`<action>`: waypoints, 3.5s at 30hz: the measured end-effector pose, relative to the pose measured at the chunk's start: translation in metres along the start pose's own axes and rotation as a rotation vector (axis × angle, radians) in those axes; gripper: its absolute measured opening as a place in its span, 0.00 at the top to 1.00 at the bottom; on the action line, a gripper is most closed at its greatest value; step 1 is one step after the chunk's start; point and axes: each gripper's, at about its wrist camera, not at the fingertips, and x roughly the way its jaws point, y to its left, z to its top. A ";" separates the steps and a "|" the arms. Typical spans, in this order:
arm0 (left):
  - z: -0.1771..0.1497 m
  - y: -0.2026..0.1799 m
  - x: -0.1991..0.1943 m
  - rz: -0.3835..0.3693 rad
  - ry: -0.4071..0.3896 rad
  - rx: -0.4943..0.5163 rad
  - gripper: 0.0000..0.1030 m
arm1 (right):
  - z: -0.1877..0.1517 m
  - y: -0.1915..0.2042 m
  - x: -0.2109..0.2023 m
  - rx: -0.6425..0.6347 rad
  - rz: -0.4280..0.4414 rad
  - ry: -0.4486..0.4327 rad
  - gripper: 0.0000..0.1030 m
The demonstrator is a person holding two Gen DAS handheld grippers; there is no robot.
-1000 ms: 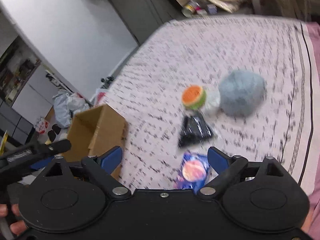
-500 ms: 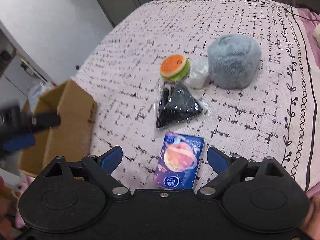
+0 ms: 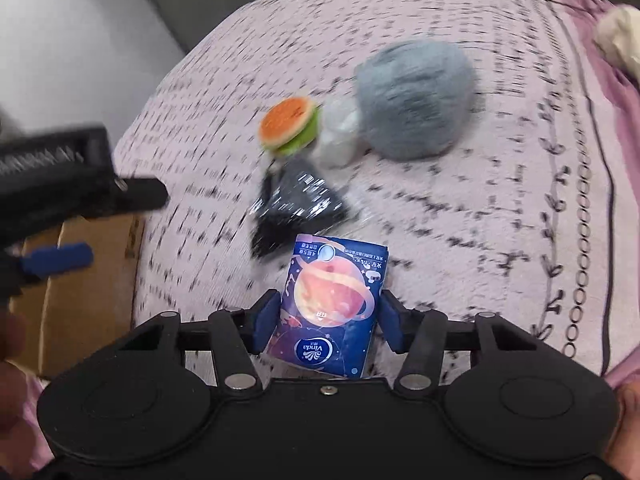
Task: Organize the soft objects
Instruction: 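Grasp the black bagged item with the left tool while the right tool grasps the blue packet, then carry both items over the box and open both tools to drop them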
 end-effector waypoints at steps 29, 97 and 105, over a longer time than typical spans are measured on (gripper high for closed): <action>-0.014 -0.035 0.036 -0.031 0.124 -0.097 0.64 | 0.016 -0.052 -0.027 0.204 0.044 -0.106 0.49; -0.002 0.236 -0.093 -0.045 -0.076 -0.444 0.63 | -0.001 0.217 -0.054 -0.313 0.314 -0.068 0.49; 0.012 0.237 -0.093 -0.063 -0.091 -0.436 0.47 | 0.001 0.225 -0.037 -0.314 0.308 -0.021 0.49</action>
